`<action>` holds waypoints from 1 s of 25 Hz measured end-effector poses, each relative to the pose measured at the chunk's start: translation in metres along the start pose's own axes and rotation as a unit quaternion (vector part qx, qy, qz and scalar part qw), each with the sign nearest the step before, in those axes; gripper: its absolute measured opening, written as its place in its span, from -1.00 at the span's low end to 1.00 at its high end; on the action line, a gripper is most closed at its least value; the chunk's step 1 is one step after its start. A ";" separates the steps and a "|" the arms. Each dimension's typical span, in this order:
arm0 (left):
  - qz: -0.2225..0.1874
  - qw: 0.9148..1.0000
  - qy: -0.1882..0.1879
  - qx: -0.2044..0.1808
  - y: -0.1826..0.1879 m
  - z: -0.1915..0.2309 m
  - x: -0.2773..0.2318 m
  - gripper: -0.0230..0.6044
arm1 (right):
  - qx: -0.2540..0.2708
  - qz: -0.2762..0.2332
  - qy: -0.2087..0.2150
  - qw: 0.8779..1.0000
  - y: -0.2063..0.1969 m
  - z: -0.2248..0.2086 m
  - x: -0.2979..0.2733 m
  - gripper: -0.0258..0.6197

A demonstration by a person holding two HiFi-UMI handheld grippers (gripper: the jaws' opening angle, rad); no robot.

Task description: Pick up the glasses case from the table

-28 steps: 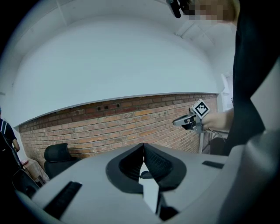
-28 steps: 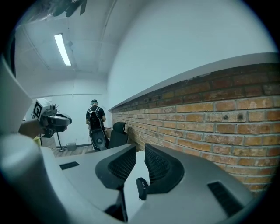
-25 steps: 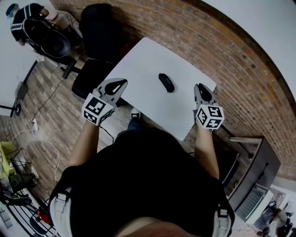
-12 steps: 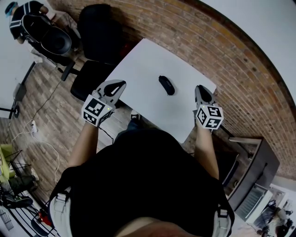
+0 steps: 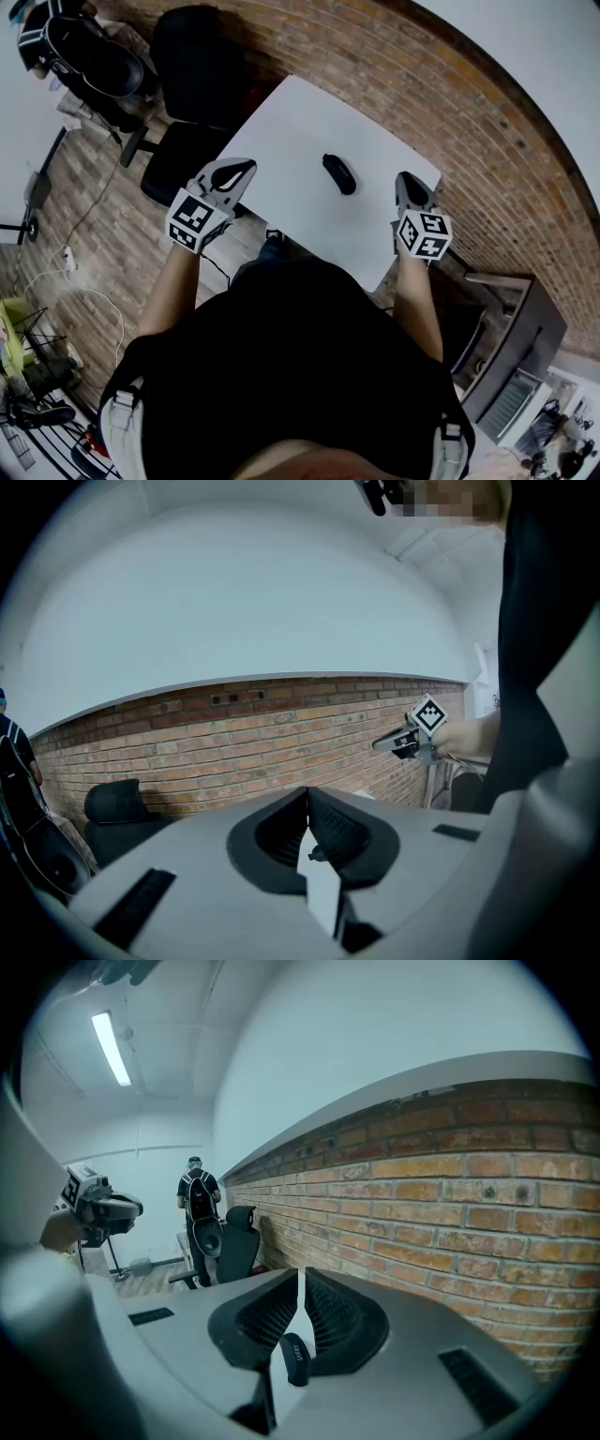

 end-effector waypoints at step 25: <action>0.014 1.000 -0.018 0.008 -0.012 0.063 -0.043 -0.89 | -0.017 0.051 -0.016 0.998 -0.021 -0.010 -0.069 -0.84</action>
Point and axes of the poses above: the fingertips, and each gripper's own axes: x backward along the fingers, z to its left, y out of its top, the point moved 1 cm from there along x, backward along the fingers, and after that the axes turned 1 degree about -x, right-handed, at the moved point
